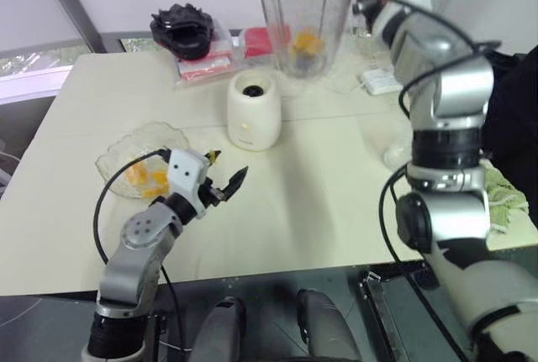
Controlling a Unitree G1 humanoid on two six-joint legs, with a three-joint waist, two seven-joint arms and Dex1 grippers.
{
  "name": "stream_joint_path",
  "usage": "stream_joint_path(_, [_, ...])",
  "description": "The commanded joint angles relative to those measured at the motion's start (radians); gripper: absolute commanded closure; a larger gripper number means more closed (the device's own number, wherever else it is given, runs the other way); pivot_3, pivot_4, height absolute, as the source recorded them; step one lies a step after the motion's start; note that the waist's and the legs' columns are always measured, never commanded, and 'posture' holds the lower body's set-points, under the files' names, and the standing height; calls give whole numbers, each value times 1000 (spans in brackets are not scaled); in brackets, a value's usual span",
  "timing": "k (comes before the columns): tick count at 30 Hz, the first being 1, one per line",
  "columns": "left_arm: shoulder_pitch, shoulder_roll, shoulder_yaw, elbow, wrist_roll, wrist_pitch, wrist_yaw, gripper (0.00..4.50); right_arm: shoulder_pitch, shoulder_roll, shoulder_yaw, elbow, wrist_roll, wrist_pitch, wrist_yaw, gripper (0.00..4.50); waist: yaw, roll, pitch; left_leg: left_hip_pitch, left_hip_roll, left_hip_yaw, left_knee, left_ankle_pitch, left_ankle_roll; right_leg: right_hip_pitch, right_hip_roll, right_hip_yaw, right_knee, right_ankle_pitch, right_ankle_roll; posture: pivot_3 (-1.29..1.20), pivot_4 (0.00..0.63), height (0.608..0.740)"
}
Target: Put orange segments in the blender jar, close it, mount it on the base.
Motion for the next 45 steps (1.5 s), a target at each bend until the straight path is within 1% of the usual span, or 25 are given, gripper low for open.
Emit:
stream_joint_path(1, [6, -4, -9, -44, 11, -31, 27, 857, -105, 17, -27, 77, 18, -70, -9, 3343, 1, 0, 0, 0, 0, 0, 0, 0, 0, 0, 0, 0, 0, 0, 0, 0, 150, 740])
stream_joint_path(4, [35, 7, -8, -50, 21, -43, 36, 857, -152, 78, -17, 197, 18, -146, -23, 3343, -2, 0, 0, 0, 0, 0, 0, 0, 0, 0, 0, 0, -1, 0, 0, 0, 150, 740])
stream_joint_path(9, [50, 15, 0, -63, 27, -45, 51, 857, -185, 135, -18, 348, 13, -257, -35, 3343, 1, 0, 0, -1, 0, 0, -1, 0, 0, -1, 0, 0, -1, 0, 0, 0, 150, 740])
stream_joint_path(17, [65, 31, 1, -94, 34, -32, 75, 857, -222, 176, -14, 584, -5, -446, -64, 3343, -1, 0, 0, -2, 0, 0, -2, 0, 0, -2, 0, 0, -1, 0, 0, 0, 150, 740])
stream_joint_path(23, [78, 38, 0, -107, 34, -27, 93, 857, -244, 192, -14, 713, -8, -539, -84, 3343, -3, 0, 0, -2, 0, 0, -3, 0, 0, -3, 0, 0, -1, 0, 0, 0, 150, 740])
stream_joint_path(36, [110, 40, 6, -145, 39, -8, 132, 857, -288, 248, -19, 869, -10, -636, -104, 3343, -8, 1, 0, -2, 0, 0, -3, 0, 0, -3, 0, 0, -1, 0, 0, 0, 150, 740])
stream_joint_path(41, [115, 43, 9, -150, 41, -5, 141, 857, -262, 251, -13, 868, -18, -631, -111, 3343, -19, 1, 0, -2, 0, 0, -4, 0, 0, -3, 1, 0, -1, 0, 0, 0, 150, 740])
stream_joint_path(45, [113, 47, 10, -148, 41, -4, 145, 857, -212, 251, 1, 846, -30, -622, -113, 3343, -23, 1, 0, -2, 0, 0, -4, 0, 0, -3, 1, 0, -1, 0, 0, 0, 150, 740])
